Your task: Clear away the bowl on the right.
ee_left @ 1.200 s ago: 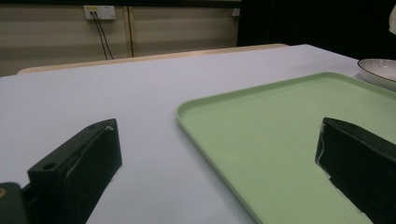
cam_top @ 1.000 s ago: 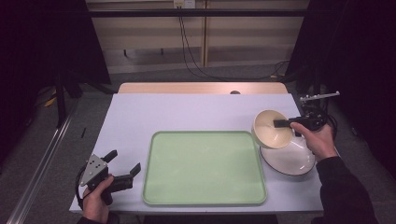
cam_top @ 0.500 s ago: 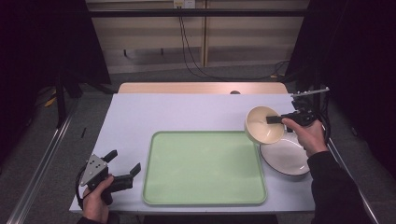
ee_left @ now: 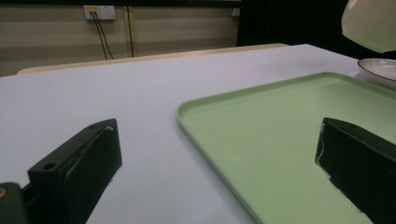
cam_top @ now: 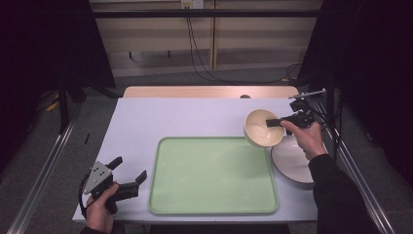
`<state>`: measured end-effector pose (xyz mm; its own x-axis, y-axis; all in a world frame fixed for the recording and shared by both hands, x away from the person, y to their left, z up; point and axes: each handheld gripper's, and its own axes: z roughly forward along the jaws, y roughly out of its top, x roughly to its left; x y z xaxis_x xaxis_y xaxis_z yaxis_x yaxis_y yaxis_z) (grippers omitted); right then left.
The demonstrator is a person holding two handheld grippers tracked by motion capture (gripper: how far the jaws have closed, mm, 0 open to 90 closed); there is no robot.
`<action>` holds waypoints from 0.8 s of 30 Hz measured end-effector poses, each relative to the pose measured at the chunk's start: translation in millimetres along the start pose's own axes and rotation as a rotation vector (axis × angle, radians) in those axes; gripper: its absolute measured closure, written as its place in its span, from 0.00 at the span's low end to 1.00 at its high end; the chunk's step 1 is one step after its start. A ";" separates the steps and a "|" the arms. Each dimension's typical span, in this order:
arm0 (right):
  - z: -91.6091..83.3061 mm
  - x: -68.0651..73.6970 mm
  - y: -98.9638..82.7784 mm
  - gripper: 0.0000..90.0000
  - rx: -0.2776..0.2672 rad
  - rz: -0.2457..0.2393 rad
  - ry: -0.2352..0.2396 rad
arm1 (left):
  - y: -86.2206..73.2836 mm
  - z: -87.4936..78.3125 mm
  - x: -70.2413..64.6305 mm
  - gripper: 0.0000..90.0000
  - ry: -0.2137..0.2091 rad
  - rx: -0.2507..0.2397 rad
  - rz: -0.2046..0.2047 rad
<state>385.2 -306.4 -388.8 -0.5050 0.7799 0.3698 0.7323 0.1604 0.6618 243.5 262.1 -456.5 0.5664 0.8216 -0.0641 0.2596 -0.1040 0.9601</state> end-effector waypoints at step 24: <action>38.9 -1.4 -2.3 0.93 0.093 0.004 -0.034 | -0.1 0.0 0.3 0.00 -0.012 0.000 0.002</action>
<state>402.1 -284.3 -416.2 -0.4870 0.8007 0.3488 0.7743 0.2111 0.5965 243.6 262.4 -456.5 0.5765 0.8145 -0.0655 0.2586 -0.1059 0.9602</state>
